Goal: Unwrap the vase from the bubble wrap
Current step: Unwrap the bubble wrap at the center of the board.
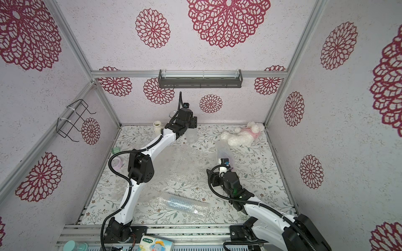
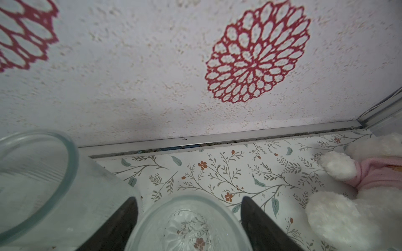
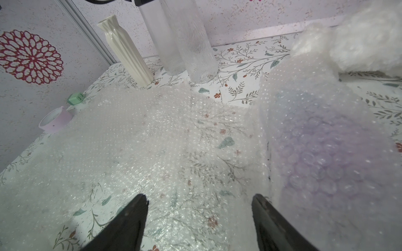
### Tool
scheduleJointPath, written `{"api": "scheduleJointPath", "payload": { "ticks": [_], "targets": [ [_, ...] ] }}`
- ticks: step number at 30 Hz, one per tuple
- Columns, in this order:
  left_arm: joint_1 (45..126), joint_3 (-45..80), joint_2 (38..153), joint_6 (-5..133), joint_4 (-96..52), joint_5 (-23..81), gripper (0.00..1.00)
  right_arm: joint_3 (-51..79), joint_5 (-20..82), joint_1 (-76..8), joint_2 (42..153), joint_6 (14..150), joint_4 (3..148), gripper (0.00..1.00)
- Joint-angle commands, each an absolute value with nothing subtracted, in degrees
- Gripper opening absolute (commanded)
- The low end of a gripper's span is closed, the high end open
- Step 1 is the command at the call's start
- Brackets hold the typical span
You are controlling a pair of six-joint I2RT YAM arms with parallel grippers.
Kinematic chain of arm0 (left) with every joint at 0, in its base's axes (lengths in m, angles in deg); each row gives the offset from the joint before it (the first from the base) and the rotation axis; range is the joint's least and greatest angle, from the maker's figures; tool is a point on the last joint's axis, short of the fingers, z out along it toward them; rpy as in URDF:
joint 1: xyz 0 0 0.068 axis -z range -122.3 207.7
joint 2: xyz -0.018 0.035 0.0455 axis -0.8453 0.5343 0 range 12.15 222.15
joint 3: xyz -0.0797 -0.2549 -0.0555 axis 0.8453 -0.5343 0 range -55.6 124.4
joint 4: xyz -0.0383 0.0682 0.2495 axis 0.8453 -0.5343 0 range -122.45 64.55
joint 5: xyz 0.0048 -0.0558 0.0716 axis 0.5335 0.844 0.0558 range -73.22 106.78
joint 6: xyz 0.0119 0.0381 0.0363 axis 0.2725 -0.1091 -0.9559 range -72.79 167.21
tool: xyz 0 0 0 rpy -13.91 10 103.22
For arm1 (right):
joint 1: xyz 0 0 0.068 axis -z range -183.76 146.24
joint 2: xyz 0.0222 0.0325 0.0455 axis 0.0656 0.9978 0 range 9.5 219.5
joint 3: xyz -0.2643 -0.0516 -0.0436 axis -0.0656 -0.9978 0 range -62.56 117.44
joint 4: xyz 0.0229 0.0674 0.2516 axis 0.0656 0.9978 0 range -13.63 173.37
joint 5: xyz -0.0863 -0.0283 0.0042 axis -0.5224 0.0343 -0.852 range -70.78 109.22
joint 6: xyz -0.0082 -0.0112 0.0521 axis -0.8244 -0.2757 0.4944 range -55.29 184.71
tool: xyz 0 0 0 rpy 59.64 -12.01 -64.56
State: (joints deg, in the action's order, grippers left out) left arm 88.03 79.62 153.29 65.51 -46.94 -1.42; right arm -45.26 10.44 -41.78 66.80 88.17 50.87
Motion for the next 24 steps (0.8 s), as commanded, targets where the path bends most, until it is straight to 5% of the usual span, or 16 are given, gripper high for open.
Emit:
{"api": "scheduleJointPath", "payload": {
  "ticks": [1,12,24],
  "targets": [
    [87.94,81.63,153.29,63.82,-43.56,-1.31,0.84,-45.13,10.49,-41.29,66.08,86.91,48.69,0.78],
    [88.77,80.13,147.50,63.18,-44.59,-2.34,1.00,-44.57,9.87,-41.14,65.56,87.16,49.98,0.80],
    [90.32,47.09,119.31,71.23,-41.21,-5.33,0.99,-40.28,3.70,-41.14,59.51,88.20,66.00,0.99]
  ]
}}
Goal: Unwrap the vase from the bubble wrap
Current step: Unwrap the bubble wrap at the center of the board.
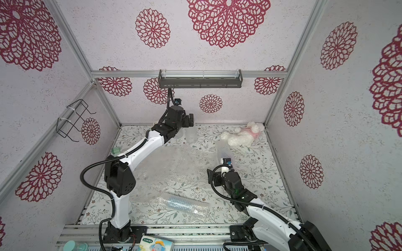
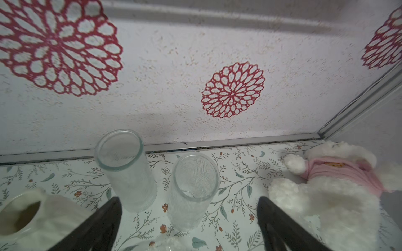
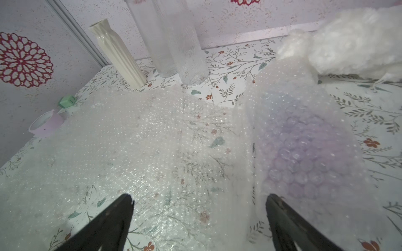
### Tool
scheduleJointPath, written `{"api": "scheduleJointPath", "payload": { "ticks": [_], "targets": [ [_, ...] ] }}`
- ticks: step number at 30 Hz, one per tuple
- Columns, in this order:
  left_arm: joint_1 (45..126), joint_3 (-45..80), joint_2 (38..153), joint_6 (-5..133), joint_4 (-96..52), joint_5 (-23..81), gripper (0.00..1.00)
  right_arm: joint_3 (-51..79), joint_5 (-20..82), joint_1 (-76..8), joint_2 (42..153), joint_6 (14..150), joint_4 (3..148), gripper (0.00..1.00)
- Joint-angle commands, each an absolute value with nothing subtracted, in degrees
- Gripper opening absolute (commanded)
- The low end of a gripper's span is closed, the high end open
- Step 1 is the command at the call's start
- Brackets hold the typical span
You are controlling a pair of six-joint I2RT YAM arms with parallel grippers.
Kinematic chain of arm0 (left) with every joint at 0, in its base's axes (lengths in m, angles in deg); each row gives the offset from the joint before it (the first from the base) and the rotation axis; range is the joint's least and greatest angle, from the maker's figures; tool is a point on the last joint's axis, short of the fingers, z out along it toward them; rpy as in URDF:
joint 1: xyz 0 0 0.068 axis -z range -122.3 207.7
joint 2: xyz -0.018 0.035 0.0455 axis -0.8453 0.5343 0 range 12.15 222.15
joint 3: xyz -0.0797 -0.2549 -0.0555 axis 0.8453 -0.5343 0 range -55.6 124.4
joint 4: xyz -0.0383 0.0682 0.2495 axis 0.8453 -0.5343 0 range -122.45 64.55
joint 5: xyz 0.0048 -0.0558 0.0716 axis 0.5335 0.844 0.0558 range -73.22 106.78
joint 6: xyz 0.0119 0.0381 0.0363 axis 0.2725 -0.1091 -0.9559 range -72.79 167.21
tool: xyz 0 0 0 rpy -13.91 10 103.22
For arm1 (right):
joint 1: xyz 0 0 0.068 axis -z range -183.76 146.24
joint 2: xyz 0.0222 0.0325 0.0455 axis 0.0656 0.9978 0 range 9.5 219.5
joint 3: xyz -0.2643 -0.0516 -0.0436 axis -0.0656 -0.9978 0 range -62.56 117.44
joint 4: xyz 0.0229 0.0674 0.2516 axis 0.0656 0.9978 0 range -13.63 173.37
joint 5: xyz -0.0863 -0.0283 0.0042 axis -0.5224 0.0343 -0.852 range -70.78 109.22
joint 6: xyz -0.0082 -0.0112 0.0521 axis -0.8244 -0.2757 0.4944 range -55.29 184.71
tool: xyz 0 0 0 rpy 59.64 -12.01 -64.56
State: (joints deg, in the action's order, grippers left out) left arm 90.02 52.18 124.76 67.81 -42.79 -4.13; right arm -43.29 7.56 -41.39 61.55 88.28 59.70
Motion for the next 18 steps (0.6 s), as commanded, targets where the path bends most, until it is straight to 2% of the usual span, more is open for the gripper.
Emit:
{"api": "scheduleJointPath", "payload": {
  "ticks": [1,10,18],
  "targets": [
    [90.45,44.08,117.21,72.13,-41.42,-5.52,0.99,-39.67,2.57,-41.14,58.86,88.07,68.49,0.99],
    [91.88,26.78,105.35,77.12,-45.75,-7.78,0.99,-34.69,-8.66,-41.21,49.65,93.92,90.68,0.99],
    [92.82,17.60,100.59,82.22,-51.81,-8.04,0.98,-29.73,-13.52,-41.11,51.09,95.35,98.91,0.98]
  ]
}}
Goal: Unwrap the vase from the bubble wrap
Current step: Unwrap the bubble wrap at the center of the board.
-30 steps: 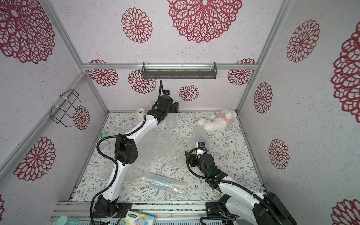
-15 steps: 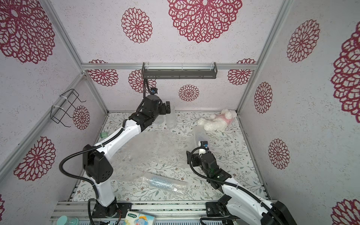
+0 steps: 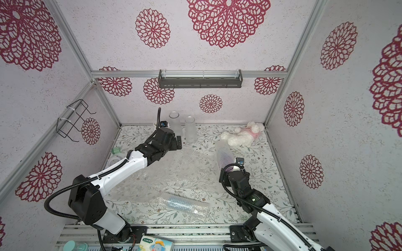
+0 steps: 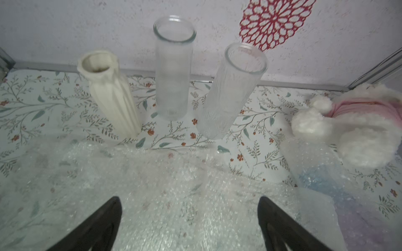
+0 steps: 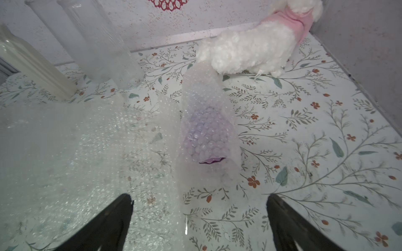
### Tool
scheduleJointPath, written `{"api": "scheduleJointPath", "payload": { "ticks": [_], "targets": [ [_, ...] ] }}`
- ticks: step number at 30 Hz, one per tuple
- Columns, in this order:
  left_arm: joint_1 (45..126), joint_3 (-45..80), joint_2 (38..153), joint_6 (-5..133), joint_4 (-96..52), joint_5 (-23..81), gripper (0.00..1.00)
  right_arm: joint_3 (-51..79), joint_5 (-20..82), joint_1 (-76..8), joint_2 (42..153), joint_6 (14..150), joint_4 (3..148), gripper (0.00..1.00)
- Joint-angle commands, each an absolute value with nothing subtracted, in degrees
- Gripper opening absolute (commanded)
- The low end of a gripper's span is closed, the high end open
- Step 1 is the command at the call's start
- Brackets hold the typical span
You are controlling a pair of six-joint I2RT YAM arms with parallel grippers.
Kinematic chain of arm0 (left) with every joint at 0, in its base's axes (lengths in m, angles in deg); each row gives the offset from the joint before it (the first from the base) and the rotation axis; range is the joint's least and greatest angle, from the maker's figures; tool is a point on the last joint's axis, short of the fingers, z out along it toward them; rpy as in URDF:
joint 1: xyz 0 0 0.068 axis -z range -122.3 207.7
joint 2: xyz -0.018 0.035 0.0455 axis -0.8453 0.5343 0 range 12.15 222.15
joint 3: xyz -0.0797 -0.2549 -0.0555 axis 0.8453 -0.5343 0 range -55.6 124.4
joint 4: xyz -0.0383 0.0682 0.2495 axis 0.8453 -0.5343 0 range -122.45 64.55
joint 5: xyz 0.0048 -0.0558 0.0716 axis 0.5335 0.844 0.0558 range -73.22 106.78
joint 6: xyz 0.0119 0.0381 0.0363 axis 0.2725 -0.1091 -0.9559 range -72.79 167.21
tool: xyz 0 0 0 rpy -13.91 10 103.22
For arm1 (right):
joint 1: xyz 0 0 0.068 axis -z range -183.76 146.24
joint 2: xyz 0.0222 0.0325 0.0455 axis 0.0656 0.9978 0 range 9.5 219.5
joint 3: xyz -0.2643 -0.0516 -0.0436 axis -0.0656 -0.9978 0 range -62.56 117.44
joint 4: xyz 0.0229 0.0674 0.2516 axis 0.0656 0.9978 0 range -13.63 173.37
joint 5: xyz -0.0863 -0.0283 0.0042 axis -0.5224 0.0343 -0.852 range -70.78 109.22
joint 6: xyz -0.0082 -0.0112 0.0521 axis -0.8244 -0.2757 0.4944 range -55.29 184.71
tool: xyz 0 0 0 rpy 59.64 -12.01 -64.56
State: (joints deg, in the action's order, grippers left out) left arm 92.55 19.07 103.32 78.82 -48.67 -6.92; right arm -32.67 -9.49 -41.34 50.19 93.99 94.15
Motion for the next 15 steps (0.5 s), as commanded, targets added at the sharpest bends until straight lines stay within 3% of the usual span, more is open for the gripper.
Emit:
{"api": "scheduleJointPath", "payload": {
  "ticks": [1,6,15],
  "targets": [
    [92.83,16.58,100.40,83.38,-52.87,-7.97,0.97,-28.78,-14.01,-41.07,52.00,95.06,99.45,0.98],
    [92.86,12.32,100.69,86.78,-55.67,-5.35,0.93,-24.34,-13.66,-39.20,56.97,92.69,100.47,0.96],
    [94.24,10.00,104.79,88.00,-55.85,-0.94,0.84,-18.92,1.01,-26.42,65.86,90.63,95.75,0.90]
  ]
}}
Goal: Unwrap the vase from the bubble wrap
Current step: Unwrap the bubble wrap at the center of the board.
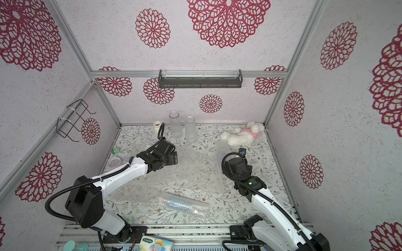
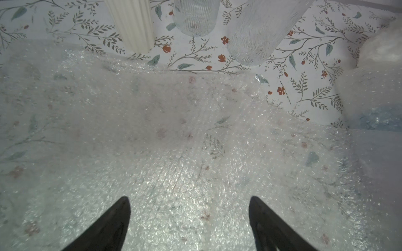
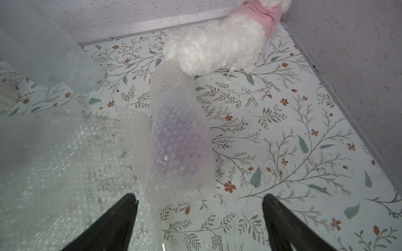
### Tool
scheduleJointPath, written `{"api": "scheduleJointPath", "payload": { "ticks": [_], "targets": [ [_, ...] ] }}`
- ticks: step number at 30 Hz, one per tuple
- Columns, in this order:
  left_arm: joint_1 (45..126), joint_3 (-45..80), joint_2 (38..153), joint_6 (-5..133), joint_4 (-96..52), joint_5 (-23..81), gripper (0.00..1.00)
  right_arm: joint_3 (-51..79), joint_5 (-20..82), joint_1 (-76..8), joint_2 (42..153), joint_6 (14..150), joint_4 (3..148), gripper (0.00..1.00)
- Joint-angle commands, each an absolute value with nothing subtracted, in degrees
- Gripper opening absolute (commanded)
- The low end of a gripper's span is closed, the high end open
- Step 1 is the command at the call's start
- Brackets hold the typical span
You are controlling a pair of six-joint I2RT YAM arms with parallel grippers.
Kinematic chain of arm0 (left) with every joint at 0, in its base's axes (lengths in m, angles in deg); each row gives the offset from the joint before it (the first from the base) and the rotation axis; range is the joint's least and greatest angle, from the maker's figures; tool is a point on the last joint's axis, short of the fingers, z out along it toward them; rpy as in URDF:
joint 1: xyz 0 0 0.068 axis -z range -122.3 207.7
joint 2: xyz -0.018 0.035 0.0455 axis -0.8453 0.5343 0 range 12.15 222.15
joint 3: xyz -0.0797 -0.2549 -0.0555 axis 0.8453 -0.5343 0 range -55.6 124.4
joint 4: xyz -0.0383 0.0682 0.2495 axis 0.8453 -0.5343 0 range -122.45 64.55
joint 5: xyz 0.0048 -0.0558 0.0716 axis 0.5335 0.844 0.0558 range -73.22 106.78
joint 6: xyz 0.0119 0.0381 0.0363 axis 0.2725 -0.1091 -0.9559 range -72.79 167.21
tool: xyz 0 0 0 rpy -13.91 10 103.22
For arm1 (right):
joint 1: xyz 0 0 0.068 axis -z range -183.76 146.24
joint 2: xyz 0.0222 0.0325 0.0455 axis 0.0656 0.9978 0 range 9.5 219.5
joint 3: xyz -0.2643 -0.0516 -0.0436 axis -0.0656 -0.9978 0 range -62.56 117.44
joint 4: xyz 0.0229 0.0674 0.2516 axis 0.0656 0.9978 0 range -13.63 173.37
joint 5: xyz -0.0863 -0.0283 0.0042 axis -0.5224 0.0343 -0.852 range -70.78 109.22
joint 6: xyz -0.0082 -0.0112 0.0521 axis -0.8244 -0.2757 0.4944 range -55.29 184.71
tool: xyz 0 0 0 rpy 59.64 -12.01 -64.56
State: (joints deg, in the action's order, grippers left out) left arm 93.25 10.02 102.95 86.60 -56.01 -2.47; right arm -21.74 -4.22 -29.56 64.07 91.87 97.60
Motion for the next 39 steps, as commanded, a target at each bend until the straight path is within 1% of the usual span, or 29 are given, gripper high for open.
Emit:
{"api": "scheduleJointPath", "payload": {
  "ticks": [1,4,8,14,17,22,24,30,39],
  "targets": [
    [94.50,10.37,105.57,87.73,-55.86,-0.76,0.83,-18.20,2.56,-25.23,67.00,90.44,95.14,0.89],
    [94.92,11.26,108.46,86.65,-56.13,-0.03,0.82,-15.30,6.98,-22.54,71.18,88.54,92.79,0.88],
    [94.89,13.75,113.50,85.49,-58.07,0.46,0.81,-10.77,8.83,-20.26,77.77,87.13,92.85,0.88],
    [95.32,14.95,118.63,85.46,-58.15,2.54,0.78,-10.57,10.92,-17.69,79.75,86.10,92.45,0.88],
    [95.58,15.74,120.80,85.31,-58.41,2.72,0.74,-10.87,12.18,-17.23,80.17,85.45,93.18,0.88],
    [95.44,18.05,124.07,85.12,-61.72,1.07,0.58,-13.18,14.29,-17.43,78.43,85.20,93.38,0.88],
    [95.16,18.42,126.27,85.01,-62.68,0.37,0.54,-13.78,14.29,-17.47,78.21,85.07,93.51,0.88],
    [92.57,16.66,125.26,84.65,-63.28,-0.32,0.52,-12.66,14.26,-17.47,82.26,84.27,93.10,0.88],
    [87.34,11.88,117.20,85.19,-63.15,0.62,0.49,-10.28,12.78,-17.47,86.92,83.06,91.77,0.88]
  ]
}}
